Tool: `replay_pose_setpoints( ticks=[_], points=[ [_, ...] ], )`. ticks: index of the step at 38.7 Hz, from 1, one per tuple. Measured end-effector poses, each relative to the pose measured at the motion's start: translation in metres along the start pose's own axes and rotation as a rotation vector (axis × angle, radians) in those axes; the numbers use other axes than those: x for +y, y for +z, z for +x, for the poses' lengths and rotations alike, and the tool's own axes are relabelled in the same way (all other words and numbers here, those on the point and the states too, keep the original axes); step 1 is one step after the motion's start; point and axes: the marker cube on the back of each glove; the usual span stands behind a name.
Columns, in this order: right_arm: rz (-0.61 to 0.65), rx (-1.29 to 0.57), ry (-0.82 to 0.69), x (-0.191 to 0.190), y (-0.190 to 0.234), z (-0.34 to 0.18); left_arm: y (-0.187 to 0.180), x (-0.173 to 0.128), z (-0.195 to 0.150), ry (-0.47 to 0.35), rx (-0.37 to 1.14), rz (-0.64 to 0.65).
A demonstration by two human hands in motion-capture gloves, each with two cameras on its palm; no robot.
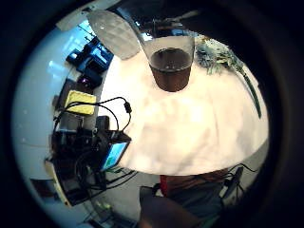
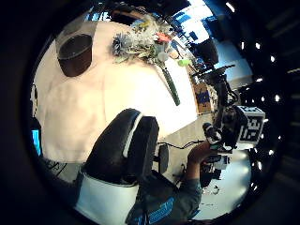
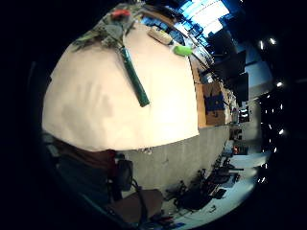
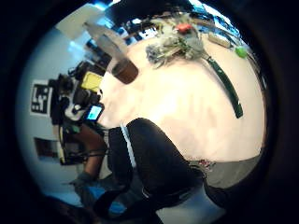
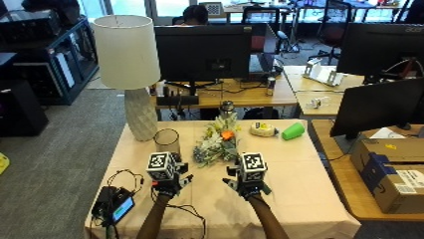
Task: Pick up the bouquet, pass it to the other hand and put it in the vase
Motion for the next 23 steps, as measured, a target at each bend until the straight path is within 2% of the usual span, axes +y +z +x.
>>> replay_pose_setpoints(
  ticks=[11, 23],
  points=[
    [-0.041, -0.028, 0.168, -0.011, 0.016, 0.061, 0.007, -0.006, -0.002, 0.007, -0.005, 0.012],
    [-0.063, -0.128, 0.259, -0.057, 0.086, 0.114, 0.006, -0.004, -0.007, -0.007, 0.014, 0.014]
  ],
)
